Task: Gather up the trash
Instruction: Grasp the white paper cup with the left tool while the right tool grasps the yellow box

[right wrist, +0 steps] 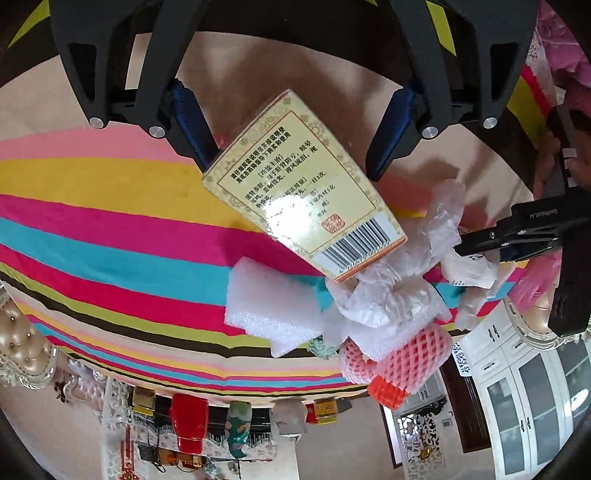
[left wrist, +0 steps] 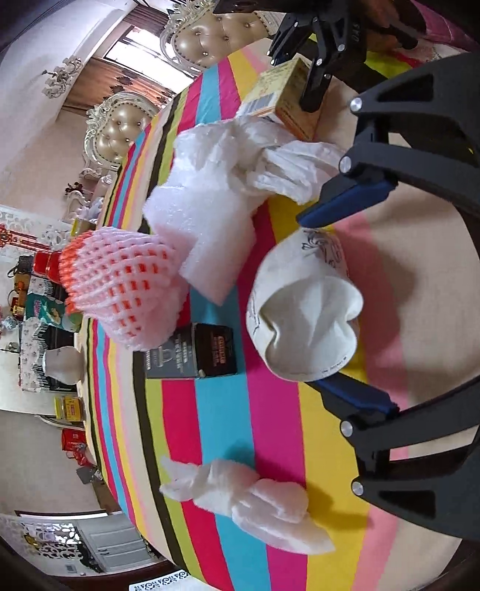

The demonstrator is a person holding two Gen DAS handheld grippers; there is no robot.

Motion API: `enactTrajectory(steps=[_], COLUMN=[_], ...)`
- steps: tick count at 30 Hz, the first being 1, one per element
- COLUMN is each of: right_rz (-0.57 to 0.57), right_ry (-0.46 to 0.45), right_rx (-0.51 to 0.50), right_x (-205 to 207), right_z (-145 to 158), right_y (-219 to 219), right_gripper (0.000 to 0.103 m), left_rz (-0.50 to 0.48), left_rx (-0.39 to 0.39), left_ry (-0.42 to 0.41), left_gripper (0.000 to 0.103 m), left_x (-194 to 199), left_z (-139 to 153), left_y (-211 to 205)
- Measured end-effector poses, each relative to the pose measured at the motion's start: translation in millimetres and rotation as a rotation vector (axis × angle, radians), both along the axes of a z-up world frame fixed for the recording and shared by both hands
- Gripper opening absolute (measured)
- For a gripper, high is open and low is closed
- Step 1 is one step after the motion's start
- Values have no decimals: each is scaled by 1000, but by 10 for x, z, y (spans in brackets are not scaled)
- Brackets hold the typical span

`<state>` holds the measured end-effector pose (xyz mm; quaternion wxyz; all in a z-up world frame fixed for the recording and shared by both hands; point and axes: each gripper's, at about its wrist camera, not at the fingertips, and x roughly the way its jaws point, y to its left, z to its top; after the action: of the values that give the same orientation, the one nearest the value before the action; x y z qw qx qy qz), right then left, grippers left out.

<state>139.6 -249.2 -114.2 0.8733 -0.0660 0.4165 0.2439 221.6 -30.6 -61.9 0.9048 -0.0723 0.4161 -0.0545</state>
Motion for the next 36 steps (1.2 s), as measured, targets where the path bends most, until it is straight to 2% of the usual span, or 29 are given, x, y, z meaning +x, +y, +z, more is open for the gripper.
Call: enactTrajectory(steps=[3, 7, 11, 16, 18, 24, 36], right_rz=[54, 80, 55, 12, 22, 8, -82], right_ry=[2, 6, -14, -18, -38, -56, -168], right_rx=[5, 7, 11, 41, 20, 35, 59], right_x=[-78, -184, -225, -162, -207, -386, -841], right_z=[32, 30, 32, 37, 54, 74, 298], right_y=[95, 138, 158, 140, 170, 206, 275], right_gripper=[71, 72, 78, 80, 71, 58, 54], left_rz=[-6, -21, -41, -66, -57, -57, -80], left_rx=[-13, 1, 25, 19, 17, -3, -7], left_ry=[8, -20, -39, -46, -49, -68, -192], left_gripper=[73, 67, 64, 60, 60, 56, 56], left_x=[-3, -66, -135, -228, -266, -366, -847], left_z=[-19, 21, 59, 89, 87, 112, 335], left_y=[4, -7, -57, -68, -26, 25, 122])
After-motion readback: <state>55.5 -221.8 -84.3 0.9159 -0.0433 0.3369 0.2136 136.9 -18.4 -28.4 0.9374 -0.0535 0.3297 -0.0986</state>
